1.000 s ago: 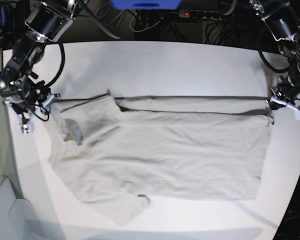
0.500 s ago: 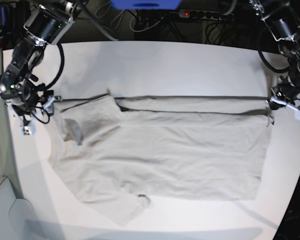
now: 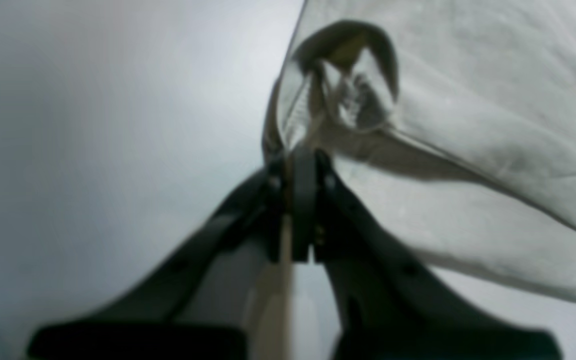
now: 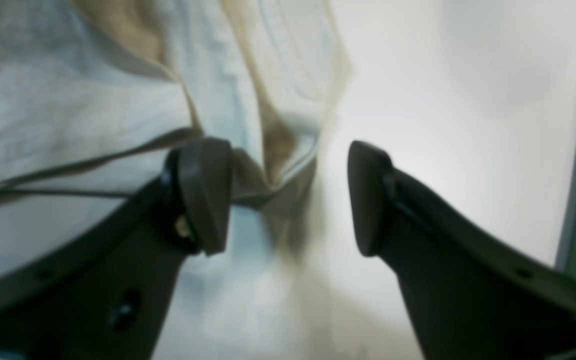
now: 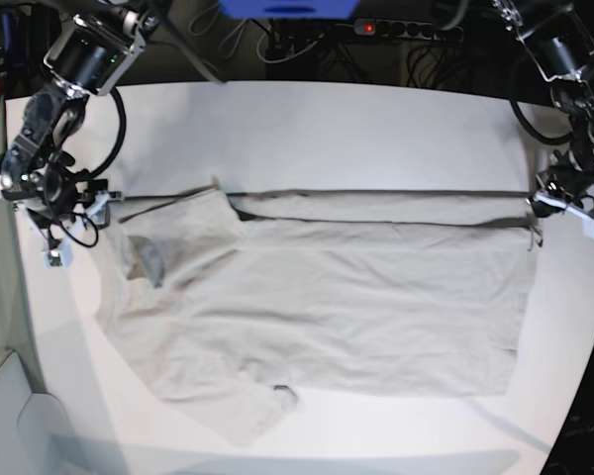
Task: Layout the t-shirt on the table in an organized manner, then fold the t-shirt properly
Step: 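Hold the folded edge with both grippers and pull it taut apart, then lift the shirt with both grippers and drag it away from the hem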
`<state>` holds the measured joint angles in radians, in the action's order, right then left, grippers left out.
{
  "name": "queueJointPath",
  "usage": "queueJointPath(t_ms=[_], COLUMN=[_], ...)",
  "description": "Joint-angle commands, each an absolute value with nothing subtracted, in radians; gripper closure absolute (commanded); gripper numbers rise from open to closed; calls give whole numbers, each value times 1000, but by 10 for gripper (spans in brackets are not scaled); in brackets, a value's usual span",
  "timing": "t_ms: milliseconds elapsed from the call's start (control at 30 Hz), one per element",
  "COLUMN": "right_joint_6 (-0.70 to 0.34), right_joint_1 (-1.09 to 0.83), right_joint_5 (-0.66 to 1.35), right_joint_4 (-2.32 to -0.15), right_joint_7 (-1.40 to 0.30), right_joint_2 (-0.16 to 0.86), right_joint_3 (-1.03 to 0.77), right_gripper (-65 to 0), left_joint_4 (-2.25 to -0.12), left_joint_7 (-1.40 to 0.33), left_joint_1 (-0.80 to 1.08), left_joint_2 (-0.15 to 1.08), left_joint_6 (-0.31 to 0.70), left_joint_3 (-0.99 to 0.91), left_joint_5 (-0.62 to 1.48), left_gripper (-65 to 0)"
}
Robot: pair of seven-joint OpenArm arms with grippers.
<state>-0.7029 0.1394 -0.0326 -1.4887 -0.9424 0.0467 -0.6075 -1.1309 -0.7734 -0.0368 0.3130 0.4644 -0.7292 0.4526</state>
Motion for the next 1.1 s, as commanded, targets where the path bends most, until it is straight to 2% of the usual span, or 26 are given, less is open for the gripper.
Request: queueJointPath(t_ms=[0, 167, 533, 633, 767, 800, 1067], right_joint_6=[-698, -698, -698, -698, -698, -698, -698], right_joint_1=[156, 151, 151, 151, 148, 140, 10], right_joint_5=[-21, -21, -21, -21, -21, -22, -22], right_joint_4=[-1503, -1501, -1429, -1434, -1434, -1434, -1578], right_joint_7=[-908, -880, -878, -878, -880, -885, -889], right_joint_2=[54, 51, 56, 56, 58, 64, 85], right_joint_3=[-605, -605, -605, -610, -610, -610, -611], right_gripper=[-334, -246, -214, -152, -10, 0, 0], left_joint_4=[-1144, -1144, -1144, -1144, -1144, -1145, -1307], left_joint_7=[-757, -757, -757, -757, -766, -768, -895], left_joint_1=[-48, -50, -50, -50, -50, -48, 18], left_joint_2=[332, 331, 331, 332, 335, 335, 329], left_joint_6=[466, 464, 464, 464, 466, 467, 467], left_joint_3=[-733, -733, -733, -733, -733, -733, -737], left_joint_5=[463, 463, 463, 463, 463, 464, 469], left_gripper=[-4, -3, -3, -3, -3, -3, -3])
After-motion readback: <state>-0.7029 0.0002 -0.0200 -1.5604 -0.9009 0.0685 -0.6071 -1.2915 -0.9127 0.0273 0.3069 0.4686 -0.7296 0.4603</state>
